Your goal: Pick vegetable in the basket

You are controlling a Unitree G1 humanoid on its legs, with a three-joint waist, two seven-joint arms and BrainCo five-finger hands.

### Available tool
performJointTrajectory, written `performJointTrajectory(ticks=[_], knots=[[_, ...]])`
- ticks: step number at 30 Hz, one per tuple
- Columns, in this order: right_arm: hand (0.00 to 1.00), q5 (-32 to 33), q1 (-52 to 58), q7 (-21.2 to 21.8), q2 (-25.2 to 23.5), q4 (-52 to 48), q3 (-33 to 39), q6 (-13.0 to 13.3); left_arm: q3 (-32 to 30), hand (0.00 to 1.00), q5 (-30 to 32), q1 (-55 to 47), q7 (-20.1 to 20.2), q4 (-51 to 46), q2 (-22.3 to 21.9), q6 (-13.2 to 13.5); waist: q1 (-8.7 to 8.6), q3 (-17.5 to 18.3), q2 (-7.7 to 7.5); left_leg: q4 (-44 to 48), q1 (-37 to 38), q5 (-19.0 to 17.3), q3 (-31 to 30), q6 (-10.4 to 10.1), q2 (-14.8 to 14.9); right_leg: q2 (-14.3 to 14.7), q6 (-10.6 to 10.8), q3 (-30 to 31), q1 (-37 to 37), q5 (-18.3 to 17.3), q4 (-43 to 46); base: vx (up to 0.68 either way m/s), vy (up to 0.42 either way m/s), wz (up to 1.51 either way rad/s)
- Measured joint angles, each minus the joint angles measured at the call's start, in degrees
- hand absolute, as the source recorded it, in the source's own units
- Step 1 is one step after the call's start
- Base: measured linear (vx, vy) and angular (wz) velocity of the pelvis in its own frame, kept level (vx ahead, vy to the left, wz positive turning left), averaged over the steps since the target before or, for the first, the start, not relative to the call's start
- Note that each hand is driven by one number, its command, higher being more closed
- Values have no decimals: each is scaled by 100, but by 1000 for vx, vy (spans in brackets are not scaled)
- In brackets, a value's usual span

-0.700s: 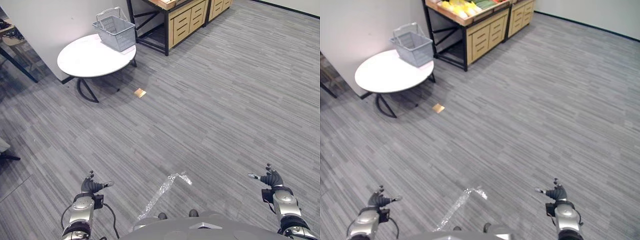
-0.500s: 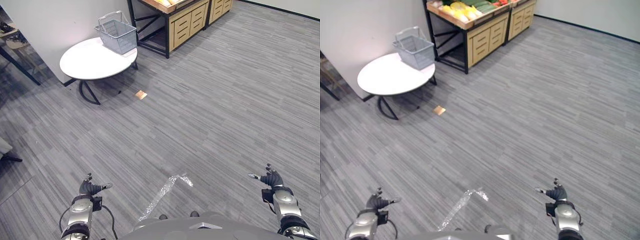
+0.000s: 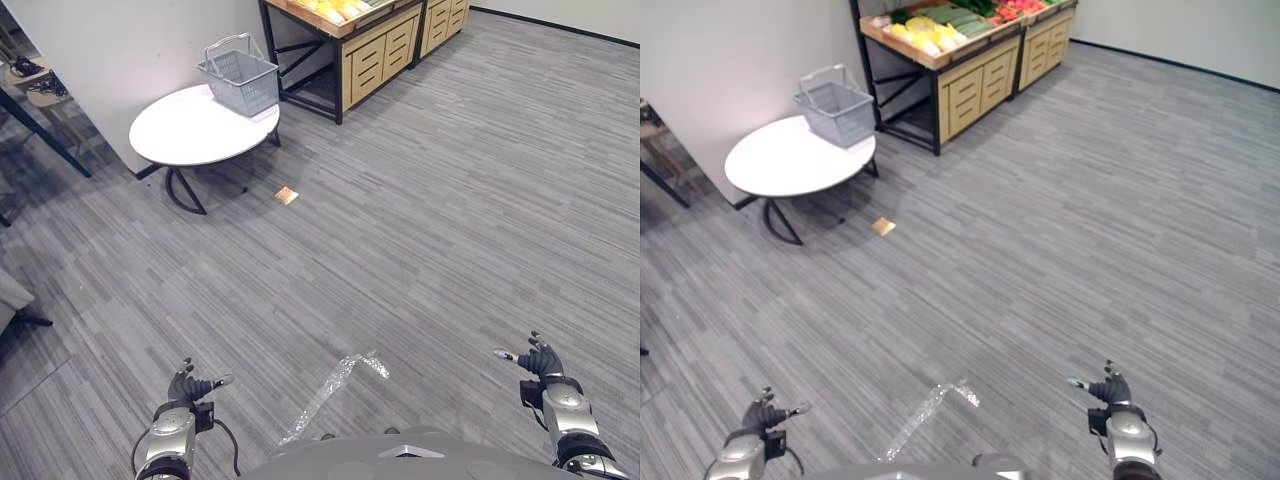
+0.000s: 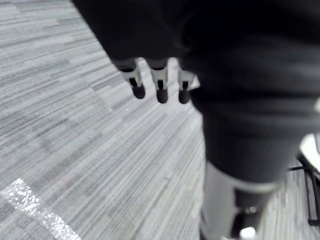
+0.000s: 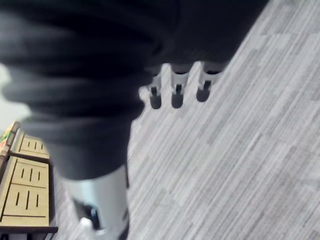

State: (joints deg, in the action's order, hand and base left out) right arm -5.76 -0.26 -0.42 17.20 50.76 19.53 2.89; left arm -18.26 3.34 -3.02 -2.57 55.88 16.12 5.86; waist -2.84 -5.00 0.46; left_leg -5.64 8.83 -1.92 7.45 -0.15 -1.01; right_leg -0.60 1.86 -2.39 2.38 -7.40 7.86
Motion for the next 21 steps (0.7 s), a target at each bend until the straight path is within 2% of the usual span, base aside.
performJointTrajectory(ticks=[4,6,7,8,9,10,11,12,13,15,16,17,18,19,20,21], knots=[[0,63,-31,-1,-78,6,65,-3,85,0,-13,-6,-1,2,3,-4,10,-61,-50,0,-12,-63,-24,-91,-16,-35,-49,-2,-215,-348,468,94,-53,4],[0,69,-119,-2,-81,25,59,-4,77,0,-58,-9,-4,0,7,-4,4,-146,-55,154,-31,-285,7,-171,-4,-37,-112,0,-270,-555,674,74,-58,-1],[0,104,-151,0,-88,31,-17,-3,75,0,-119,-3,-6,-19,13,-4,26,-153,-96,920,-391,-666,49,-229,29,-75,-191,15,-364,-733,838,72,-95,-4],[0,105,-205,-1,-80,31,-68,-3,77,0,-209,6,-3,-21,5,-2,44,-236,-94,2205,-950,-1108,160,-384,207,-26,-337,32,-358,-895,858,63,-110,-2],[0,106,-230,-2,-78,28,-96,-3,72,0,-231,20,-2,-29,-1,-2,41,-307,-75,3052,-1312,-1223,224,-441,355,35,-364,33,-302,-943,862,75,-133,-14],[0,107,-235,-3,-64,-2,-200,-3,41,0,-249,38,-3,-108,-21,-6,91,-495,-41,4765,-1969,-1084,321,-349,716,161,-466,59,-120,-1016,929,173,-111,-39],[0,111,-221,-14,-55,-41,-286,-3,28,0,-275,-42,-5,-192,-46,-8,268,-653,-39,6065,-2494,-977,336,-217,1053,293,-582,180,75,-1172,1075,225,-80,-52],[0,112,-223,-24,-53,-43,-324,-3,29,0,-276,-70,-8,-202,-51,-16,322,-671,-24,6412,-2652,-1036,309,-219,1138,320,-609,246,141,-1273,1150,296,-29,-59],[0,121,-232,-40,-41,-44,-350,-4,42,0,-278,-82,-24,-207,-64,-35,401,-696,-53,6683,-2954,-1165,291,-308,1168,297,-631,381,256,-1445,1216,306,8,-50],[0,198,-395,-41,88,-43,-392,-6,95,0,-324,-139,-25,-283,-77,-27,460,-713,-88,6060,-3301,-1270,321,-398,1045,178,-599,611,396,-1625,1188,467,85,-56],[0,224,-550,-37,244,-47,-428,-4,108,0,-431,-188,-24,-288,-95,-22,495,-718,-74,5185,-3430,-1270,336,-418,913,28,-521,805,452,-1678,1060,482,167,-77],[0,224,-638,-30,397,-47,-428,-2,130,0,-491,-215,-25,-291,-101,-20,541,-721,-80,4104,-3503,-1097,462,-442,784,-172,-403,945,627,-1640,776,544,244,-71],[0,224,-644,-29,476,-46,-425,0,142,0,-493,-215,-23,-295,-104,-16,547,-718,-83,3494,-3507,-887,549,-442,725,-284,-309,954,782,-1586,529,608,281,-53],[0,220,-657,-26,659,-30,-439,2,144,0,-495,-207,-24,-301,-120,9,566,-701,-23,2300,-3499,-345,650,-413,679,-405,-117,971,1013,-1472,234,786,366,-42],[0,219,-674,-36,717,19,-424,5,130,0,-495,-210,-29,-270,-108,12,628,-681,18,2041,-3383,696,765,-174,651,-513,-110,1102,1120,-1469,213,662,313,-39],[0,219,-693,-33,692,46,-439,5,127,0,-495,-166,-30,-264,-92,12,633,-714,-56,2128,-3372,665,808,149,552,-586,-80,1156,1109,-1410,302,656,330,-20]])
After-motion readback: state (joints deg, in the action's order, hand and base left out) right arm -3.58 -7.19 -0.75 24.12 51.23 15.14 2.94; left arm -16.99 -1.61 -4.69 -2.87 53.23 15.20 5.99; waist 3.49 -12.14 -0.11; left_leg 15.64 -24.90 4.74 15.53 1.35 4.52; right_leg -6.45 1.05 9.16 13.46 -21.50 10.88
